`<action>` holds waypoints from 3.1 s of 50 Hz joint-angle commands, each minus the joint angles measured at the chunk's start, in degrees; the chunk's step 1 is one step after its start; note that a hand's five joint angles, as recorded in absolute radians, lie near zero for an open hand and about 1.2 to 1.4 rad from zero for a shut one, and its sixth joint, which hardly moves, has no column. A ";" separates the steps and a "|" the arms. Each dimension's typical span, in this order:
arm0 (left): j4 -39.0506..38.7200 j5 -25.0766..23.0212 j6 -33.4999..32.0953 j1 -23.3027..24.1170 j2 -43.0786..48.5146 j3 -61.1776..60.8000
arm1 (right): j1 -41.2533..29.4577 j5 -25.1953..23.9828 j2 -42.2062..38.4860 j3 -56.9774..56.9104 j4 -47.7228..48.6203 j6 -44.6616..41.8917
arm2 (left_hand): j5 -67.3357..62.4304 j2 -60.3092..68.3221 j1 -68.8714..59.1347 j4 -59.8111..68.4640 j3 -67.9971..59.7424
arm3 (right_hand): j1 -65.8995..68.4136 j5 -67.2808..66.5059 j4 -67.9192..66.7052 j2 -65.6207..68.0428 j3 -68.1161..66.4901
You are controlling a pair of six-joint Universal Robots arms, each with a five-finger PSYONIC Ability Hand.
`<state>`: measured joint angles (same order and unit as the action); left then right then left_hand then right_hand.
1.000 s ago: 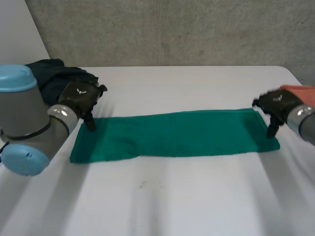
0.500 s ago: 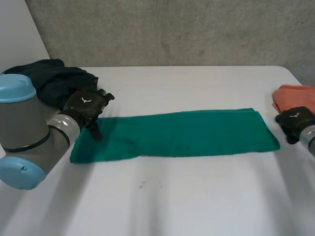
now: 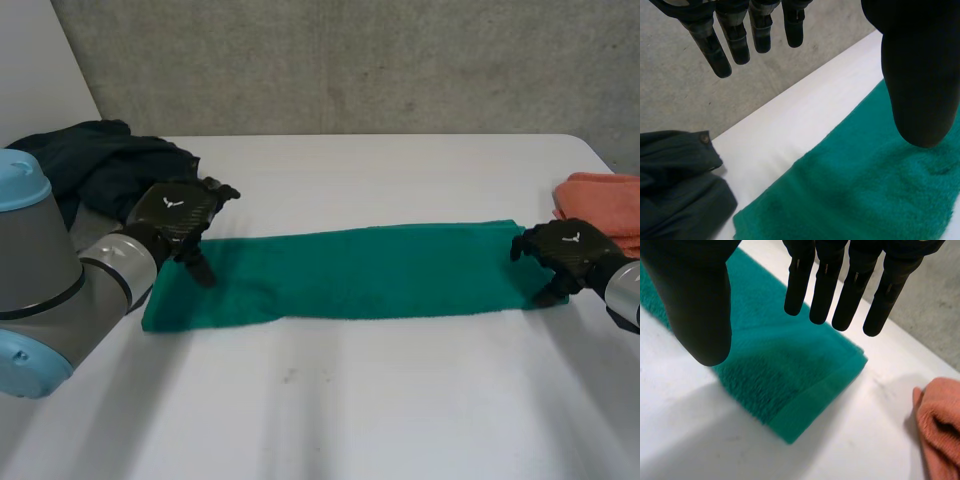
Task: Fold the laundry.
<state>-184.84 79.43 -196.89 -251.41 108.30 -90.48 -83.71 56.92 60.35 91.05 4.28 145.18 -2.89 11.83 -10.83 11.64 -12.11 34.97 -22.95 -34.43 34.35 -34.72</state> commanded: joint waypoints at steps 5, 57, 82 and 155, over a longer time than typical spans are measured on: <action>-0.08 -1.65 0.71 -0.13 -0.19 -0.23 | 0.04 5.21 -5.68 -1.49 0.64 -6.58 | 2.89 -1.83 0.83 -1.64 2.11 | 5.73 -7.75 -6.26 6.35 -5.97; -0.17 -1.65 0.71 0.48 -3.97 -1.90 | 5.21 10.74 -3.22 1.85 7.32 -11.15 | 2.89 -1.83 0.83 -1.64 2.11 | 45.03 -47.05 -45.57 45.65 -45.28; -0.08 -1.56 0.71 -0.39 -8.45 -2.42 | -21.83 9.26 6.01 -5.36 13.38 -21.70 | 2.89 -1.83 0.83 -1.64 2.11 | 45.03 -47.05 -45.57 45.65 -45.28; -2.63 -0.77 4.58 3.65 -6.96 -0.58 | -46.22 8.02 -2.28 1.14 18.31 -15.59 | 0.83 0.24 -1.24 0.42 0.04 | -24.97 22.95 24.43 -24.35 24.72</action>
<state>-187.35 78.75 -193.91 -248.02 101.21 -91.82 -135.11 66.50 53.70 89.62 23.56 123.36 -2.89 11.83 -10.83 11.64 -12.10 21.45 -12.29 -23.55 21.69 -23.38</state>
